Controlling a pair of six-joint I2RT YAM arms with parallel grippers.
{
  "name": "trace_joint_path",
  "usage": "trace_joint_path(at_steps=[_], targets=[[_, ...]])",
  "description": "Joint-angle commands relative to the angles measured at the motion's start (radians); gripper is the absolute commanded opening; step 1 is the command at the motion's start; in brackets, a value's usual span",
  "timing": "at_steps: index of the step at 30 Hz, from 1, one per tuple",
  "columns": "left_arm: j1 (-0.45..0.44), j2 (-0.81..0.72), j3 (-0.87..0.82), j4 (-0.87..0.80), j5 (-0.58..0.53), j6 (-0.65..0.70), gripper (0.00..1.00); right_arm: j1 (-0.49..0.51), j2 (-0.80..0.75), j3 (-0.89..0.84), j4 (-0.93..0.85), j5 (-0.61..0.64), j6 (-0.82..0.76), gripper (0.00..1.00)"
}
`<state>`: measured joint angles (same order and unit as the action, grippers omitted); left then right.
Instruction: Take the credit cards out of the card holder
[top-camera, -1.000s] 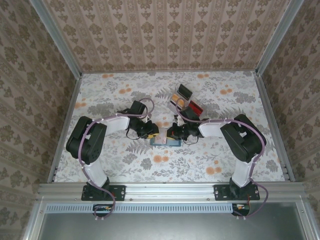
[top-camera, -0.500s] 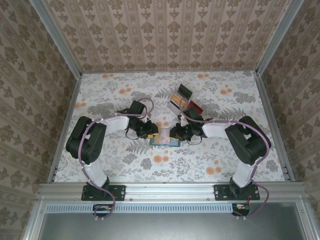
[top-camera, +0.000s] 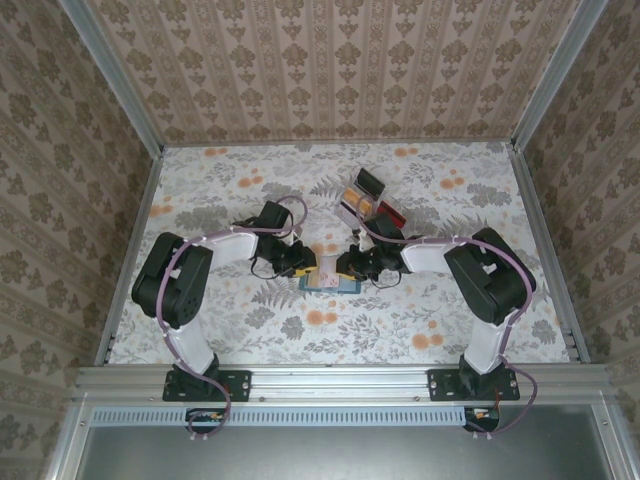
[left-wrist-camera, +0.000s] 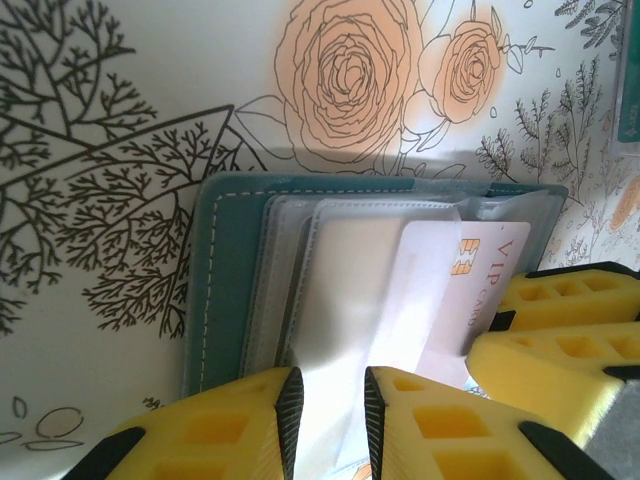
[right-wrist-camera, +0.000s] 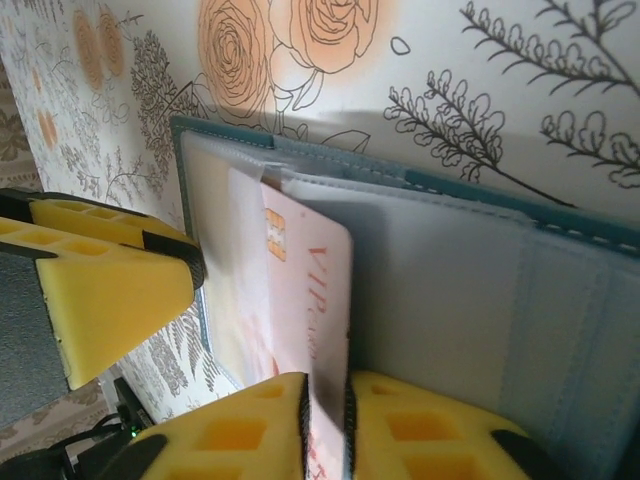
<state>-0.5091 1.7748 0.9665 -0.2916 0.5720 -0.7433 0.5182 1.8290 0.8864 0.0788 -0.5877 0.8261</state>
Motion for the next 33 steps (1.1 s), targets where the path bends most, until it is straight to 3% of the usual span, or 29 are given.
trace_joint_path(at_steps=[1, 8, 15, 23, 26, 29, 33], targets=[[0.0, 0.026, -0.029, -0.058, -0.04, 0.023, 0.28, -0.001, 0.014, 0.004, -0.025, 0.044, 0.004, 0.11], [0.0, -0.025, -0.002, -0.053, -0.034, 0.026, 0.31, -0.009, -0.156, -0.029, -0.13, 0.125, -0.066, 0.0], [-0.003, -0.13, 0.018, -0.015, -0.01, 0.008, 0.47, -0.04, -0.307, 0.036, -0.388, 0.119, -0.057, 0.0], [-0.016, -0.184, 0.028, -0.058, -0.082, -0.013, 0.6, -0.046, -0.392, 0.214, -0.71, 0.289, 0.034, 0.0], [-0.028, -0.2, 0.026, -0.063, -0.114, -0.006, 0.7, -0.046, -0.395, 0.274, -0.792, 0.384, 0.017, 0.0], [-0.063, -0.22, 0.038, -0.036, -0.11, 0.001, 0.86, -0.046, -0.389, 0.29, -0.765, 0.318, 0.002, 0.0], [-0.084, -0.242, 0.031, 0.065, -0.045, -0.043, 0.98, -0.061, -0.4, 0.267, -0.672, 0.209, -0.038, 0.0]])
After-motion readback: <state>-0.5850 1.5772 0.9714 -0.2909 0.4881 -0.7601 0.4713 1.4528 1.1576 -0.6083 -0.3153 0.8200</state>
